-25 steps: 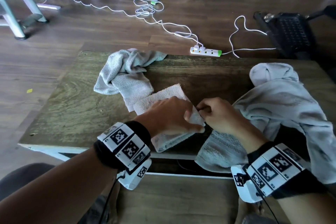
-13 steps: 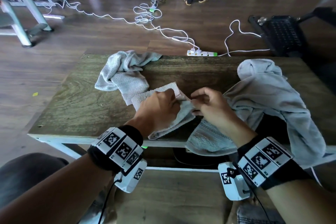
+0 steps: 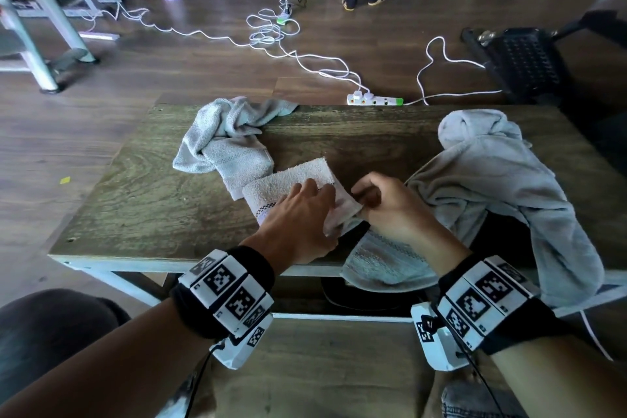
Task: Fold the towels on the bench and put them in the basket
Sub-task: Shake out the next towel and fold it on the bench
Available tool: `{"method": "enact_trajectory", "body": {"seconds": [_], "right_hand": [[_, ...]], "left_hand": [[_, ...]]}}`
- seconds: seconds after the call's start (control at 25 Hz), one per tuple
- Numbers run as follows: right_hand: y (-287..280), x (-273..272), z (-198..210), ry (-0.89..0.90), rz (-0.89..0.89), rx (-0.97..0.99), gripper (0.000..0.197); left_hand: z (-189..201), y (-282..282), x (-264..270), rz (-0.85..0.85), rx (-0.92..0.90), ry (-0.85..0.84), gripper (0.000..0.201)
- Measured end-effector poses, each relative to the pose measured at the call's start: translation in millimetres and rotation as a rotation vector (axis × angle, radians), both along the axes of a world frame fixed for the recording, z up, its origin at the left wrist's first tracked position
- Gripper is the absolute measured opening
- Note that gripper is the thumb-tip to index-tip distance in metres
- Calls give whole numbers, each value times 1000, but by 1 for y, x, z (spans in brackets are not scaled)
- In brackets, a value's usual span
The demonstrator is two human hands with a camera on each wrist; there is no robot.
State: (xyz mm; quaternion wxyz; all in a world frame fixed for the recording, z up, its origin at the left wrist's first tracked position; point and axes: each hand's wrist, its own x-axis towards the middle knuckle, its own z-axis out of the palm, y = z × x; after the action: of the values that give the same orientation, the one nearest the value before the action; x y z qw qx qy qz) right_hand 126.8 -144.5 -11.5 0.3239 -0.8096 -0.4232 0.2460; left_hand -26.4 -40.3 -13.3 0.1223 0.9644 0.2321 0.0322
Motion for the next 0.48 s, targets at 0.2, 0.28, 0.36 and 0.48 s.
{"method": "enact_trajectory", "body": {"seconds": [0.2, 0.28, 0.36, 0.48], "right_hand": [[-2, 0, -7, -61, 177, -63, 56], [-2, -2, -11, -109, 200, -50, 56], [-1, -5, -17, -165, 183, 13, 42], [-1, -7, -19, -237, 136, 87, 13]], "left_hand": [[10, 8, -16, 35, 52, 141, 58], [12, 6, -26, 56, 55, 150, 55], [12, 5, -37, 77, 63, 136, 50], [9, 7, -56, 128, 109, 96, 45]]}}
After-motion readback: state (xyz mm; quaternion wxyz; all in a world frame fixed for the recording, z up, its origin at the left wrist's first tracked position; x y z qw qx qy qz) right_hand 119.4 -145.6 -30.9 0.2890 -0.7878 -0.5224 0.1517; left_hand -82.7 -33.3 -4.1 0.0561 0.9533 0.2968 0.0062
